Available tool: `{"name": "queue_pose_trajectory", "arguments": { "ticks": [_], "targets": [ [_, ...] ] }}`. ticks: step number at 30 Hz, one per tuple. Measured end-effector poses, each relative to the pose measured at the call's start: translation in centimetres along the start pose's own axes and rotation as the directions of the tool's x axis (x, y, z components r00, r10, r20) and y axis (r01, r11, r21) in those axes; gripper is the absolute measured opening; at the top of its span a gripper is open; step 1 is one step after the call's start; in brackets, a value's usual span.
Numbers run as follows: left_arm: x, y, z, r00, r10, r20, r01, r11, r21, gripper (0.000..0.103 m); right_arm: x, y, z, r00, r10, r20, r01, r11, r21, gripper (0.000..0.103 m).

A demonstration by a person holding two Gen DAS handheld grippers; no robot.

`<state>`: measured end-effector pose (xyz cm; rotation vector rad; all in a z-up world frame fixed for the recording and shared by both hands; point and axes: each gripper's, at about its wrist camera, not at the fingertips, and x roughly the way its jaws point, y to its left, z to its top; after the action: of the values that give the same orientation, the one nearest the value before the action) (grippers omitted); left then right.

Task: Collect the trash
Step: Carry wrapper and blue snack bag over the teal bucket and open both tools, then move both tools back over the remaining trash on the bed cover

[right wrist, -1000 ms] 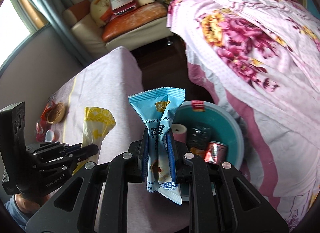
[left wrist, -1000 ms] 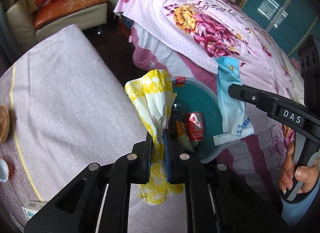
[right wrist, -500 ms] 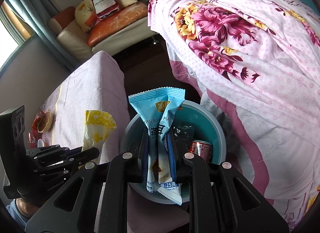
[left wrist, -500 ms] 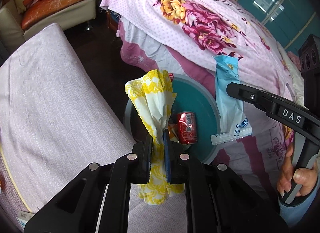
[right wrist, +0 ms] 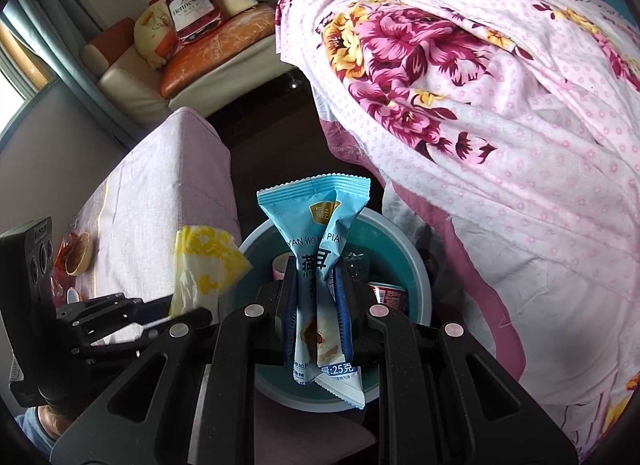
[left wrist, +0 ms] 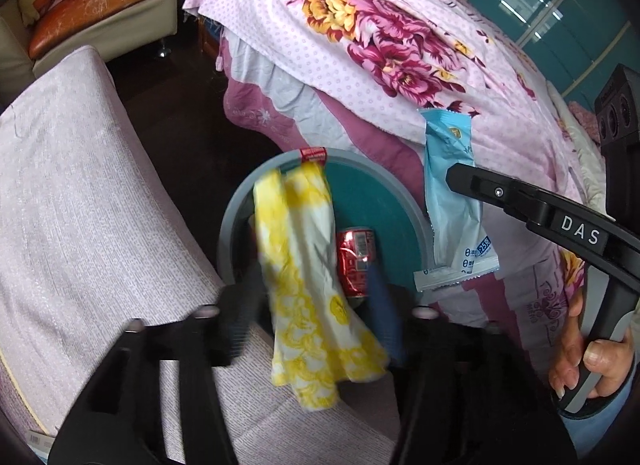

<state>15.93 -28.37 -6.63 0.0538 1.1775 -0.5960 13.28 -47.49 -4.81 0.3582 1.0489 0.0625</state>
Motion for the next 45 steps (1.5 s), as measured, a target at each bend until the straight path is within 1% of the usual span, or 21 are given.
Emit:
{"name": "queue_pose_trajectory", "arguments": {
  "ticks": [2, 4, 6, 8, 10, 11, 13, 15, 16, 18, 20, 25, 32, 40, 45],
  "targets": [
    [-0.2, 0.2, 0.0, 1.000, 0.004, 0.014, -0.004, 1.000, -0.001, 0.070, 0.2, 0.1, 0.0, 1.000, -0.001, -0.004, 0.001, 1.000, -0.001, 0.017],
    [-0.4, 0.7, 0.0, 1.000, 0.002, 0.012, -0.002, 1.000, -0.016, 0.081, 0.3, 0.2, 0.1, 1.000, -0.001, -0.007, 0.001, 1.000, -0.002, 0.017],
    [-0.7, 1.0, 0.0, 1.000, 0.008, 0.024, -0.008, 1.000, -0.026, 0.086, 0.5, 0.3, 0.2, 1.000, -0.003, -0.009, 0.003, 1.000, -0.004, 0.017],
    [-1.0, 1.5, -0.1, 0.999, 0.021, 0.030, -0.020, 0.999, -0.035, 0.088, 0.6, 0.4, 0.1, 1.000, -0.004, -0.012, 0.004, 1.000, -0.004, 0.018],
    [-1.2, 1.9, -0.2, 0.999, 0.027, 0.030, -0.026, 0.999, -0.045, 0.088, 0.9, 0.6, 0.1, 1.000, -0.004, -0.024, 0.004, 1.000, 0.000, 0.020],
    [-1.4, 2.3, -0.4, 0.999, 0.028, 0.029, -0.027, 0.998, -0.052, 0.089, 0.9, 0.7, 0.2, 1.000, -0.004, -0.028, 0.004, 1.000, 0.001, 0.023],
    [-1.5, 2.7, -0.6, 0.999, 0.028, 0.027, -0.026, 0.998, -0.059, 0.089, 1.1, 0.8, 0.1, 0.999, 0.002, -0.045, -0.001, 1.000, 0.008, 0.034],
    [-1.7, 3.1, -0.9, 0.999, 0.030, 0.026, -0.028, 0.997, -0.066, 0.089, 1.2, 0.9, 0.1, 0.999, 0.000, -0.047, 0.001, 1.000, 0.012, 0.065],
    [-1.8, 3.3, -1.1, 0.999, 0.032, 0.025, -0.030, 0.997, -0.068, 0.090, 1.1, 1.0, 0.1, 0.999, -0.005, -0.047, 0.005, 1.000, 0.014, 0.067],
    [-2.0, 3.8, -1.5, 0.999, 0.032, 0.021, -0.030, 0.997, -0.072, 0.090, 1.2, 1.1, 0.0, 0.998, -0.005, -0.058, 0.006, 1.000, 0.020, 0.069],
    [-2.2, 4.2, -1.9, 0.999, 0.032, 0.018, -0.031, 0.997, -0.077, 0.090, 1.2, 1.2, -0.1, 0.997, -0.012, -0.072, 0.014, 0.999, 0.030, 0.075],
    [-3.2, 5.5, -3.1, 0.999, 0.031, 0.021, -0.029, 0.994, -0.103, 0.090, 1.0, 2.0, -0.6, 0.996, -0.022, -0.090, 0.024, 0.999, 0.022, 0.075],
    [-5.4, 8.0, -5.1, 0.998, 0.042, 0.043, -0.035, 0.988, -0.152, 0.090, 1.0, 5.2, -1.0, 0.995, -0.015, -0.103, 0.012, 0.999, -0.031, 0.076],
    [-9.1, 11.9, -7.4, 0.992, 0.077, 0.099, -0.054, 0.974, -0.218, 0.094, 1.4, 11.1, -1.9, 0.992, -0.007, -0.124, -0.009, 0.993, -0.121, 0.076],
    [-10.9, 14.1, -8.9, 0.988, 0.091, 0.123, -0.057, 0.965, -0.257, 0.094, 1.8, 14.9, -2.5, 0.990, -0.011, -0.142, -0.013, 0.986, -0.167, 0.077]
  ]
}}
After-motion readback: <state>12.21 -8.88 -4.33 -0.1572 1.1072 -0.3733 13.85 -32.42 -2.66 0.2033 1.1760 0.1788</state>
